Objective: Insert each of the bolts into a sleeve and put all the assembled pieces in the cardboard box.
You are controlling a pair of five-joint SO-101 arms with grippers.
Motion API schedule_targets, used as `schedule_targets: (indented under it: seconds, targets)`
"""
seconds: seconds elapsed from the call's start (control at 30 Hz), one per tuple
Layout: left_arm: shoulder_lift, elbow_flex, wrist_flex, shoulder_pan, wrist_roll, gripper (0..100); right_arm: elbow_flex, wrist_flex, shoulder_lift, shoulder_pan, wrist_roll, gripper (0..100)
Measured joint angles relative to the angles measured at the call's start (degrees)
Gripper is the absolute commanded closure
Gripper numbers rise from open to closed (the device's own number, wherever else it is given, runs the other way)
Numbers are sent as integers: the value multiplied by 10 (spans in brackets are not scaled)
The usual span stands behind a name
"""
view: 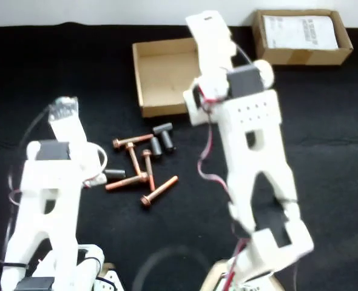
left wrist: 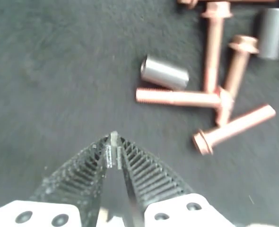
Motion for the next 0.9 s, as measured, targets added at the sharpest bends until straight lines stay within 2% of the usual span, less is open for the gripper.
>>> schedule_targets:
  seconds: [0.1, 0.17, 0.3, 0.5, 0.67, 0.9]
  targets:
    - [9, -107, 121, 29, 0, 988, 120, 0, -88, 11, 0, 991]
    - [19, -114, 149, 55, 0, 987, 193, -4, -135, 25, 0, 991]
    - [62, -97, 159, 142, 8, 987, 332, -47, -216, 84, 29, 991]
    - [183, -105, 159, 280, 63, 987, 524, -125, -301, 187, 75, 991]
    - [331, -171, 156, 316, 71, 990, 629, -168, -359, 230, 91, 991]
    - [569, -299, 156, 361, 79, 991, 694, -205, -404, 262, 103, 991]
